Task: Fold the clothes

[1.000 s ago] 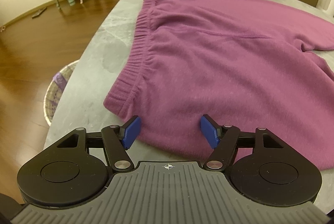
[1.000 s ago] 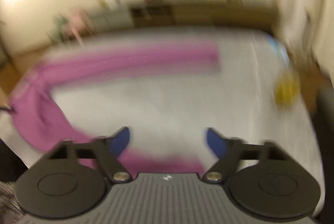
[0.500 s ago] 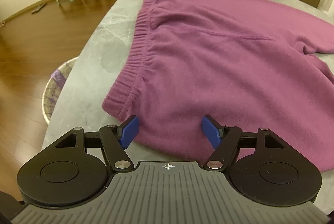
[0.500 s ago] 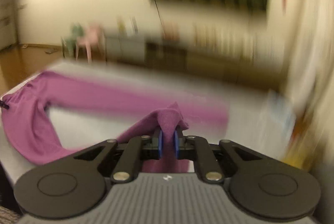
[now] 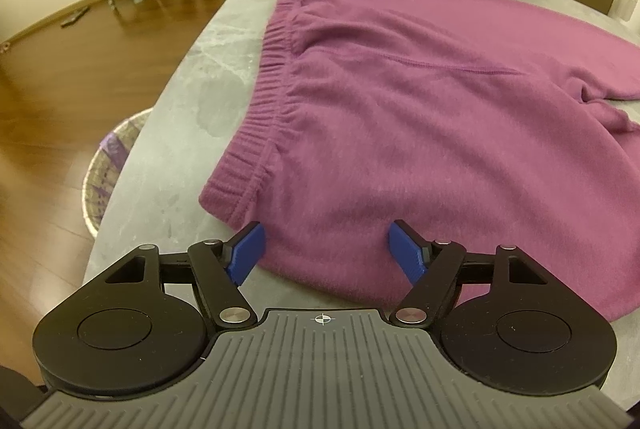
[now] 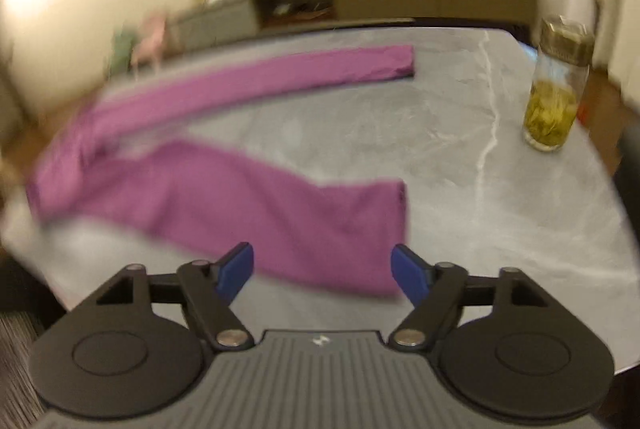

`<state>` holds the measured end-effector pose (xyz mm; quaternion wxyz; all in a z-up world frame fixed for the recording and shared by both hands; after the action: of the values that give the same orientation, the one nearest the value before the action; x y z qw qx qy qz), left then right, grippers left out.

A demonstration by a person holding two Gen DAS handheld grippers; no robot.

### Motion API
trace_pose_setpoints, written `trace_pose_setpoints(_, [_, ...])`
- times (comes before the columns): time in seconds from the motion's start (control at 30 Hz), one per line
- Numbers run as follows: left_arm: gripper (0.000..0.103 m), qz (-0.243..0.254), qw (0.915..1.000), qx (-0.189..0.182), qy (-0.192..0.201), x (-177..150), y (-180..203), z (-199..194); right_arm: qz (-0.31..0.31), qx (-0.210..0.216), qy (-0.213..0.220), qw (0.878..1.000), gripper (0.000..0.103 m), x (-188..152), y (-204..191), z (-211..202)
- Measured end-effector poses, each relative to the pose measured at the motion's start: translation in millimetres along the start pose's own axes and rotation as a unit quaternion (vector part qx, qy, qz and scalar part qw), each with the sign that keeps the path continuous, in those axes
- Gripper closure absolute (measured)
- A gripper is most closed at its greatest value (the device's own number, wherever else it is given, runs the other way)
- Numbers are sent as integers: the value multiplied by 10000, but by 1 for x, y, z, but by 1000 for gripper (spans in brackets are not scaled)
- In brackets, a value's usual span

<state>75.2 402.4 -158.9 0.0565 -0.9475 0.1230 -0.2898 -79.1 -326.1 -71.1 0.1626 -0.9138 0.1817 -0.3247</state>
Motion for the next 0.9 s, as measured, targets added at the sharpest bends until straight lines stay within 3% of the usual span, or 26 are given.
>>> trace_pose_setpoints(0.03, [38, -9, 10000, 11, 10, 0, 0, 0, 217, -42, 7, 9998, 23, 7, 3, 10])
trace_pose_setpoints(0.13, [37, -18, 10000, 4, 37, 0, 0, 1, 242, -745, -111, 9969, 24, 22, 19, 59])
trace_pose_setpoints(0.27, [37, 4, 10000, -30, 17, 0, -2, 1, -154, -1443, 60, 9894, 45, 37, 28, 87])
trace_pose_setpoints(0.4, [37, 123, 9992, 392, 10, 4, -6, 0, -549, -2131, 232, 9752, 45, 53, 37, 114])
trace_pose_setpoints(0.47, [40, 271, 9973, 676, -21, 7, -3, -2, -746, -2470, 317, 9656, 45, 62, 40, 127])
trace_pose_setpoints(0.53, [54, 505, 9945, 913, -60, 11, 4, -6, -941, -2804, 402, 9544, 46, 70, 43, 139])
trace_pose_setpoints(0.6, [59, 690, 9918, 1063, 166, 24, 18, -25, -1135, -3134, 486, 9416, 51, 79, 46, 151])
trace_pose_setpoints(0.63, [58, 759, 9908, 1048, 386, 34, 29, -39, -1110, -3102, 561, 9425, 51, 80, 41, 152])
trace_pose_setpoints(0.67, [57, 827, 9894, 1033, 605, 44, 39, -53, -943, -2837, 677, 9518, 51, 78, 29, 146])
trace_pose_setpoints(0.73, [53, 1128, 9886, 411, 907, 65, 84, -67, -605, -2298, 905, 9671, 49, 73, 3, 133])
trace_pose_setpoints(0.83, [51, 1692, 9770, -610, 1142, 90, 165, -70, -256, -1599, 920, 9825, 37, 57, -27, 129])
trace_pose_setpoints(0.9, [51, 2142, 9664, -853, 1135, 102, 212, -55, -159, -1304, 708, 9888, 36, 39, -38, 138])
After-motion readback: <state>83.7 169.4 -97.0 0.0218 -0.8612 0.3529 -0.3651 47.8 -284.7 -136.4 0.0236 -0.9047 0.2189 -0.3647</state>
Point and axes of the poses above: each gripper's, at about its wrist camera, not at the fingertips, and z roughly the way its jaws point, y to its right, x to its top, the point moved 10 cm from there along z, roughly the way its jaws point, and after that the axes turned 15 degrees about z, right-handed, at the moved point
